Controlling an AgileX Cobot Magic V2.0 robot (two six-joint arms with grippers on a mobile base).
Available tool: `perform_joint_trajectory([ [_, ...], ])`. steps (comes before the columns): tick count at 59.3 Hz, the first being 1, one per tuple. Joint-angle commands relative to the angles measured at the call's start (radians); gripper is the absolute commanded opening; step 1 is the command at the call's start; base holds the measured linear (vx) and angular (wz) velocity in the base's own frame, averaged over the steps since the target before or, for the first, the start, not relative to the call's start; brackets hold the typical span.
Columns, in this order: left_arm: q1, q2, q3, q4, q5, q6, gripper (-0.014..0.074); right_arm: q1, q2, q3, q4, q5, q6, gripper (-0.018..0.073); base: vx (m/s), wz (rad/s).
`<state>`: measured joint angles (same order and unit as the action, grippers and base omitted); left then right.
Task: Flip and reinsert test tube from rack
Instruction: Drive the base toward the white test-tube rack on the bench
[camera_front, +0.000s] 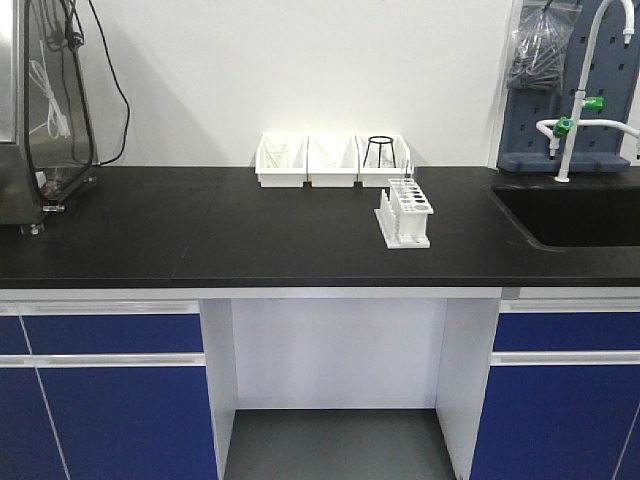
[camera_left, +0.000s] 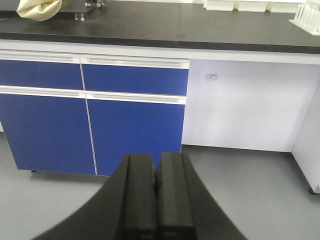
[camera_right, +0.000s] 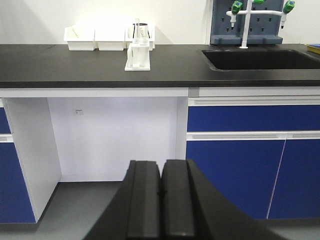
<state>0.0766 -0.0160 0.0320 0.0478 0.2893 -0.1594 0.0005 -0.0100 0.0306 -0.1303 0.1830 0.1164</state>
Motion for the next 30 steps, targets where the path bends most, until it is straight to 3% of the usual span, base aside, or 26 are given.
perform_joint_trajectory([
  [1, -0.007, -0.011, 0.0, -0.004, -0.086, 0.0, -0.0006, 0.0, -0.007, 0.0, -0.013, -0.082, -0.004, -0.0008, 0.0, 0.0],
  [30, -0.007, -0.011, 0.0, -0.004, -0.086, 0.0, -0.0006, 0.0, -0.007, 0.0, -0.013, -0.081, -0.004, -0.0008, 0.0, -0.01],
])
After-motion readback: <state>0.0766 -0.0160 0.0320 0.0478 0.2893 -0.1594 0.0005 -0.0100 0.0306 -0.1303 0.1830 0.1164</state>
